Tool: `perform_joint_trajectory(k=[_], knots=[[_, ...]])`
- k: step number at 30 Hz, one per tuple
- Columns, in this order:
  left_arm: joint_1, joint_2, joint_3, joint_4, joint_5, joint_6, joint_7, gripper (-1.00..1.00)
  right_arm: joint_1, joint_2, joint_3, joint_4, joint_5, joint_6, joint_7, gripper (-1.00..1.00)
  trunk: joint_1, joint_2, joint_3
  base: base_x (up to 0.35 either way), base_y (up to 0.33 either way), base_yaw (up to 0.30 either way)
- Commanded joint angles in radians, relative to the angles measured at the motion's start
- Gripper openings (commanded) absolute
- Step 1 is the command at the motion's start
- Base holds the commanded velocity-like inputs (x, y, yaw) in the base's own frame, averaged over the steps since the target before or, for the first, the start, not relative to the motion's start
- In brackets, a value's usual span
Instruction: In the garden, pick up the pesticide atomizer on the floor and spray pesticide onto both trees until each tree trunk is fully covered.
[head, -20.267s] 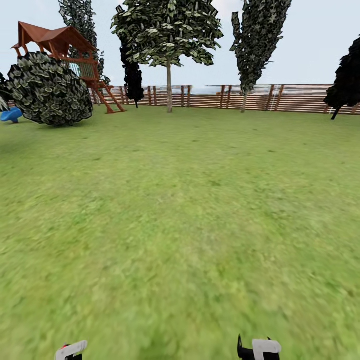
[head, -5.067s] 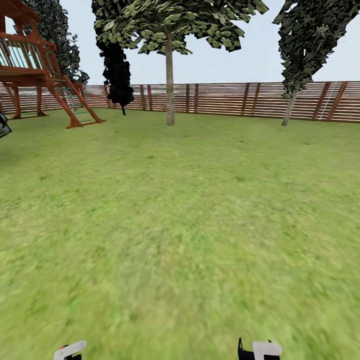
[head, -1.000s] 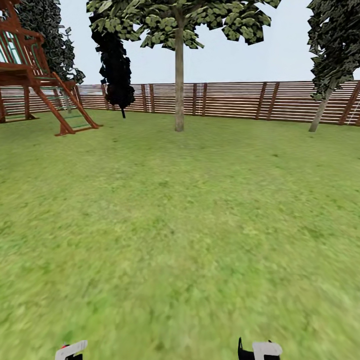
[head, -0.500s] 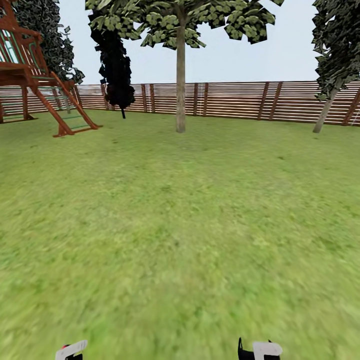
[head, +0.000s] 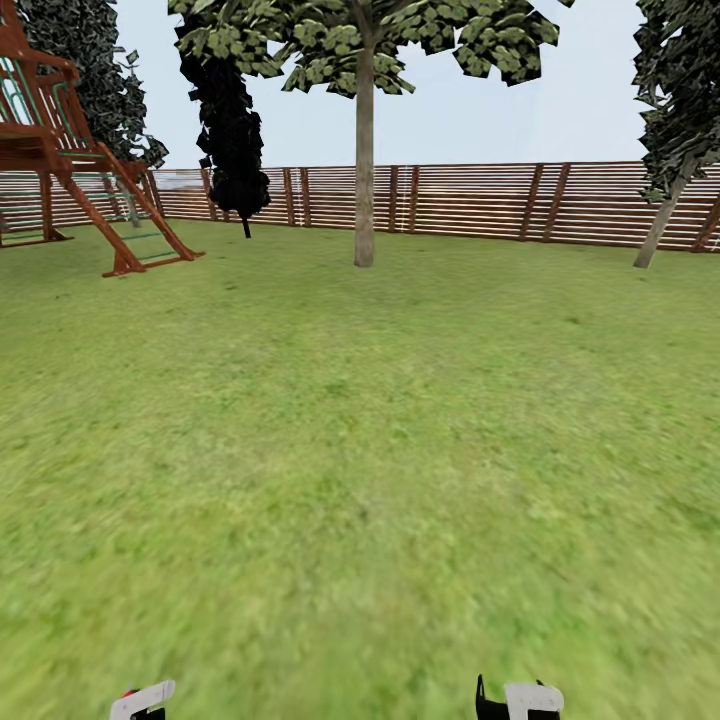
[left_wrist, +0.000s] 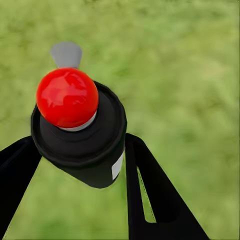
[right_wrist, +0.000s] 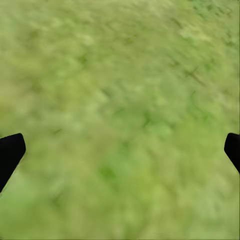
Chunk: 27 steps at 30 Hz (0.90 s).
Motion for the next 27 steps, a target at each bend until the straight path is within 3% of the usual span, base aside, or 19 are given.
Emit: perform_joint_trajectory(k=[1, 27], knots=[[-0.001, 0.0, 0.007, 0.001, -0.011, -0.004, 0.002, -1.0, -0.001, 0.0, -0.006, 0.001, 0.01, -0.001, -0.007, 1.0, 0.0, 0.0, -0.001, 0.339, 0.113, 0.0], [-0.001, 0.0, 0.007, 0.001, -0.011, -0.004, 0.002, -1.0, -0.001, 0.0, -0.006, 0.001, 0.01, -0.001, -0.007, 1.0, 0.0, 0.0, -0.001, 0.338, 0.113, 0.0]])
